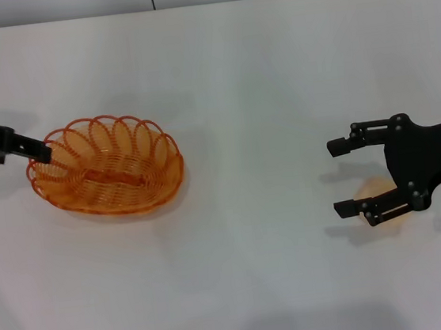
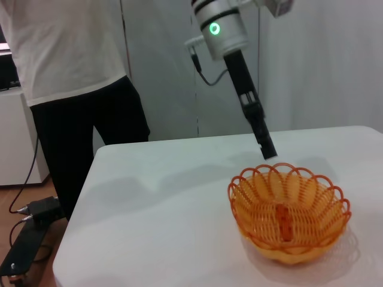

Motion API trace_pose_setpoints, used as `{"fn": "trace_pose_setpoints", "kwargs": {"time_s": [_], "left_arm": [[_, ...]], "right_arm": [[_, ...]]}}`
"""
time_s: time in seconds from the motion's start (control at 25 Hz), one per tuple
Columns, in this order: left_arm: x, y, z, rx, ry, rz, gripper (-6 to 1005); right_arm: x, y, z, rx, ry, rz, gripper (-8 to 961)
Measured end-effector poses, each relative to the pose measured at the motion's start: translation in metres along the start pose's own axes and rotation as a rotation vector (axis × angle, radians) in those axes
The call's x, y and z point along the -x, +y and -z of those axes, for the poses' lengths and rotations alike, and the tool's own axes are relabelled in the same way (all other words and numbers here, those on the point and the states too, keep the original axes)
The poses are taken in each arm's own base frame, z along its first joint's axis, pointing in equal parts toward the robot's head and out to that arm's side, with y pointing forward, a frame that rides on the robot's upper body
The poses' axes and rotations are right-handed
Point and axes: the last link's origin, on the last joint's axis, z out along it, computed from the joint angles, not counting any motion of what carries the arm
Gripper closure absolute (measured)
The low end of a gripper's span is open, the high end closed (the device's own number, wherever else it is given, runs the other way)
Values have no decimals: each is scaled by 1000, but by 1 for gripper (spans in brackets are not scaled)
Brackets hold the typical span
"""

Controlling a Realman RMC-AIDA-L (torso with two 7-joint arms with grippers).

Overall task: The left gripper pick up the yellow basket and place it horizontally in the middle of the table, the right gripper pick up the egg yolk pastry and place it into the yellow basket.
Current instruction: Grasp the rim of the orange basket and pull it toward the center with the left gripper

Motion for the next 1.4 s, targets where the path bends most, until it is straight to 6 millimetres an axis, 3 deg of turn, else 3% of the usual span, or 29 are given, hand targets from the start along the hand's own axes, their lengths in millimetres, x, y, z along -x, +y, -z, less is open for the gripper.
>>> {"fn": "trace_pose_setpoints", "kwargs": {"time_s": [0.2,0.64,1.08,1.4], "left_arm": [[-1,4,-19,-1,-21,-11,153],[-6,9,-38,-13,-10,-46,154],[-8,12,-41,-12,-18,-58,283],[-8,14,-45,-17,-15,-77,509]], "right_arm": [[1,0,-2,4,-2,7,96],[3,-2,-4,-5,-7,20,97],[3,-3,-3,-16,-5,21,97],[3,-4,-5,-26,-6,15,97]]}}
